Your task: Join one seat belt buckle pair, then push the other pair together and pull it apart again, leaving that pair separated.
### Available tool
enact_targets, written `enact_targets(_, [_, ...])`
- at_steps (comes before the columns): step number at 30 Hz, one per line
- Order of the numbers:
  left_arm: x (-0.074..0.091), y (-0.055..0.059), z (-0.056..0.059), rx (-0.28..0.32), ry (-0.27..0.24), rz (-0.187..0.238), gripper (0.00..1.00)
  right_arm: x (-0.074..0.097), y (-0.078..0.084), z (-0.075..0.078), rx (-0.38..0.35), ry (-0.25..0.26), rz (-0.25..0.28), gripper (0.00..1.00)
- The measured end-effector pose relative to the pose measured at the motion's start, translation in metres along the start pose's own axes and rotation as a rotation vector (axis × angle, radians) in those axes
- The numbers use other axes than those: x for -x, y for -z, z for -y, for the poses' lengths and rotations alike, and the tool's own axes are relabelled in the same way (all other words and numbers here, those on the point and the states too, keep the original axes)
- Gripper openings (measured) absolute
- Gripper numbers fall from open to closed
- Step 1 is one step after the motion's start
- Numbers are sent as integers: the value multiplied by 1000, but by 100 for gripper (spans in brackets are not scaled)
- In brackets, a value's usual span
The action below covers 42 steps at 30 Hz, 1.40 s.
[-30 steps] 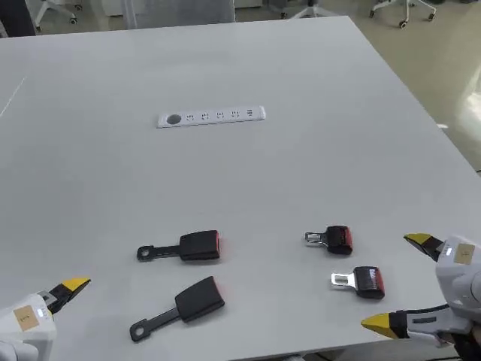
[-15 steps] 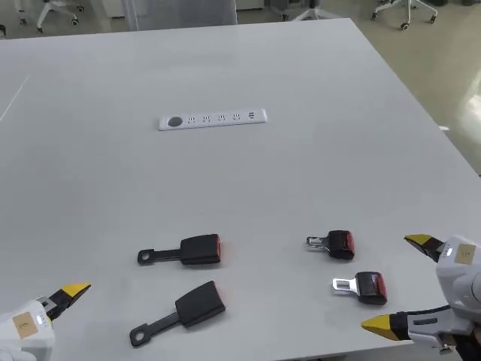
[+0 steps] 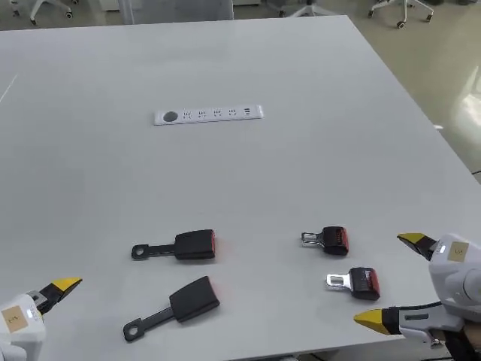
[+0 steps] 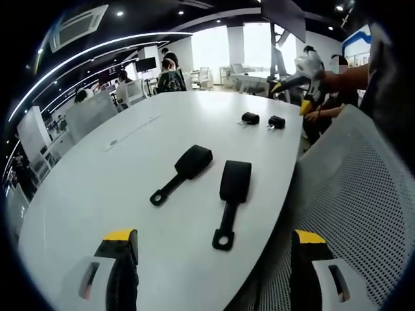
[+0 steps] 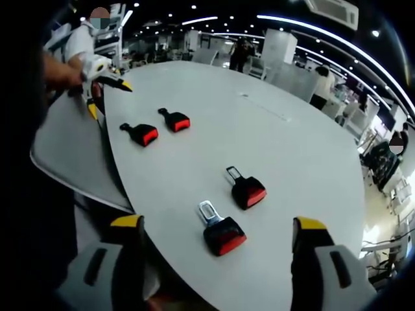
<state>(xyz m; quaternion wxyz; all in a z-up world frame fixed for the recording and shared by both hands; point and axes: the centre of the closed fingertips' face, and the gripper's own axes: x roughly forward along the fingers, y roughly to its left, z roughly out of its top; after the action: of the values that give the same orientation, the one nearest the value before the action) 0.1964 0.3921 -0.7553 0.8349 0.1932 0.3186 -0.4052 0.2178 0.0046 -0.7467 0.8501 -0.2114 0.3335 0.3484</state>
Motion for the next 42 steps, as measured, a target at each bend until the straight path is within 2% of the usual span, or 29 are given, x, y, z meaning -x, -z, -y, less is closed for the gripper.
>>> enact_targets(25, [1, 1, 0, -29, 1, -18, 100, 2, 1, 2, -15, -1, -8, 94])
enact_targets(31, [2, 1, -1, -51, -8, -36, 100, 2, 3, 2, -16, -6, -14, 92])
enact_targets(34, [3, 3, 3, -41, 10, -70, 91, 2, 2, 1, -8, -9, -15, 91])
enact_targets(35, [2, 3, 3, -43, 8, -67, 90, 2, 2, 1, -7, -10, -16, 91])
enact_targets(42, [-1, -1, 4, -49, 9, -73, 90, 1, 2, -1, 8, -22, -21, 85])
